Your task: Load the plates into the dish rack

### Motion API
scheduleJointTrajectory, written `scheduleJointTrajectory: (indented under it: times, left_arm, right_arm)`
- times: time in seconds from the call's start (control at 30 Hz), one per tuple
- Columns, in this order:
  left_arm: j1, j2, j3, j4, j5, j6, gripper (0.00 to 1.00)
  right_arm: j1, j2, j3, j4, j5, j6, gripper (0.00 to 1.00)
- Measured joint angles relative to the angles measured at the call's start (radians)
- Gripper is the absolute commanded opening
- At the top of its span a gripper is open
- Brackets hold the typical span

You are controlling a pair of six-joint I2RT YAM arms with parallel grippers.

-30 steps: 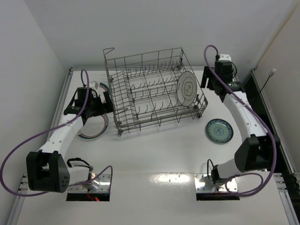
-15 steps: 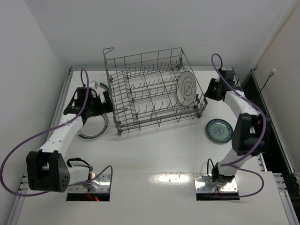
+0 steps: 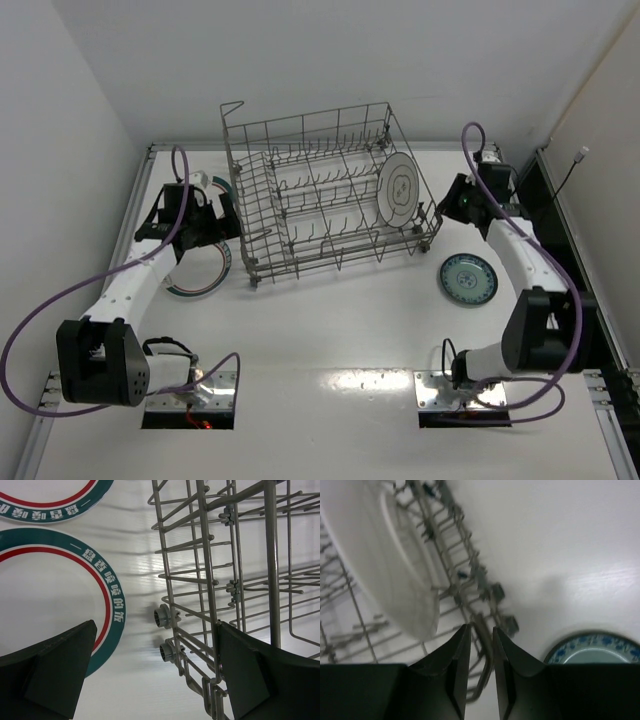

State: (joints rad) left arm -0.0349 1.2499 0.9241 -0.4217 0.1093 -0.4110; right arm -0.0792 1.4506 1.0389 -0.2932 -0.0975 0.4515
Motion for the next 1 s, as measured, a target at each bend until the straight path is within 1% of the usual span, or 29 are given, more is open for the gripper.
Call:
scheduleJointTrajectory:
  times: [0.07, 0.13, 0.17, 0.23, 0.43, 0.5, 0.53, 0.6, 0.63, 0.8, 0.9, 1.0]
  left_arm:
    - [0.000, 0.015, 0.023, -0.020, -0.002, 0.001, 1.00]
    - [-0.001, 0.040, 0.057, -0.047, -0.005, 0.005, 1.00]
    - [-0.001, 0.057, 0.077, -0.060, -0.006, 0.007, 1.00]
    - [-0.002, 0.091, 0.117, -0.086, -0.006, 0.018, 1.00]
    - [-0.002, 0.117, 0.147, -0.102, -0.005, 0.029, 1.00]
    - [-0.002, 0.117, 0.147, -0.102, -0.005, 0.030, 1.00]
    - [-0.002, 0.117, 0.147, -0.101, -0.005, 0.031, 1.00]
    - [-0.002, 0.119, 0.147, -0.101, -0.005, 0.033, 1.00]
    - [-0.002, 0.123, 0.147, -0.101, -0.004, 0.033, 1.00]
    - [0.002, 0.159, 0.184, -0.125, 0.005, 0.037, 1.00]
    - [0.016, 0.185, 0.202, -0.132, 0.029, 0.037, 1.00]
    - [0.026, 0.199, 0.209, -0.131, 0.053, 0.038, 1.00]
  right_arm:
    - [0.009, -0.052, -0.026, -0.034, -0.013, 0.006, 0.21]
    - [0.025, -0.100, -0.069, -0.101, -0.018, 0.006, 0.21]
    - [0.033, -0.112, -0.088, -0.119, -0.027, 0.019, 0.23]
    - [0.042, -0.124, -0.106, -0.102, -0.030, 0.022, 0.28]
    - [0.043, -0.119, -0.110, -0.093, -0.032, 0.027, 0.31]
    - [0.043, -0.100, -0.101, -0.093, -0.037, 0.027, 0.25]
    - [0.043, -0.091, -0.095, -0.095, -0.035, 0.030, 0.17]
    - [0.042, -0.081, -0.083, -0.097, -0.021, 0.035, 0.09]
    - [0.040, -0.079, -0.080, -0.094, -0.013, 0.035, 0.01]
    - [0.047, -0.097, -0.105, -0.056, 0.017, 0.065, 0.00]
    - [0.066, -0.140, -0.153, -0.019, 0.050, 0.091, 0.00]
    - [0.088, -0.200, -0.198, -0.021, 0.092, 0.122, 0.00]
